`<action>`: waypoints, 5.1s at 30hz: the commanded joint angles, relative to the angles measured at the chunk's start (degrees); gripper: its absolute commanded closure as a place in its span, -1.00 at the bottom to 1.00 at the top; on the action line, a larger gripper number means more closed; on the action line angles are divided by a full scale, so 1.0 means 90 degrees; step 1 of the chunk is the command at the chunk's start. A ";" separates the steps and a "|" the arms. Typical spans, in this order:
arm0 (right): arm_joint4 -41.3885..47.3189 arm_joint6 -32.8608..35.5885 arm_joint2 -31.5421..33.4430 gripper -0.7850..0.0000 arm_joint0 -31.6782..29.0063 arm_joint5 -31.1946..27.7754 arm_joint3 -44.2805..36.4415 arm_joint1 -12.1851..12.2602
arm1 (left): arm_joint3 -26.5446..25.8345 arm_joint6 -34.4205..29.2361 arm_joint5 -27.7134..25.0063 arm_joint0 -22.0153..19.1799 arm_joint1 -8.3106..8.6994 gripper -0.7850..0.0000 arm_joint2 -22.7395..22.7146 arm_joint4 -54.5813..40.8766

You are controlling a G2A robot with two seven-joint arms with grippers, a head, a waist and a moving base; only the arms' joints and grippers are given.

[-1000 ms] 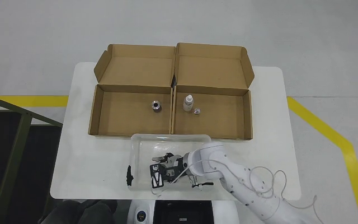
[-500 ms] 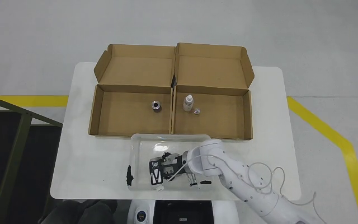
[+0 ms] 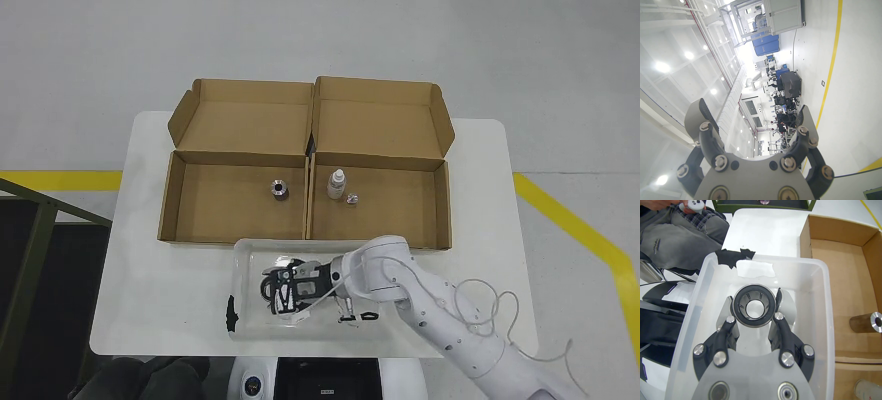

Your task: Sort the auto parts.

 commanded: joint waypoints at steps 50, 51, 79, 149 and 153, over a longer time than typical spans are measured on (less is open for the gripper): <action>0.0715 -0.0622 0.0049 1.00 0.1702 0.0881 0.1130 -0.0265 | 0.0000 0.0000 0.0000 0.0000 0.0000 -1.00 0.0000 0.0000; 0.0711 -0.0629 0.0008 1.00 0.1763 0.0894 0.1229 -0.0288 | 0.0000 0.0000 0.0000 0.0000 0.0000 -1.00 0.0000 0.0000; 0.0279 -0.0756 -0.0950 1.00 0.2701 0.0833 0.3192 -0.0853 | 0.0000 0.0000 0.0000 0.0000 0.0000 -1.00 0.0000 0.0000; -0.0273 -0.0706 0.1707 0.01 0.0388 0.0557 -0.0605 -0.0171 | 0.0000 0.0000 0.0000 0.0000 0.0000 -1.00 0.0000 0.0000; -0.0398 -0.0800 0.2261 0.01 -0.0332 0.0563 -0.1139 -0.0015 | 0.0000 0.0000 0.0000 0.0000 0.0000 -1.00 0.0000 0.0000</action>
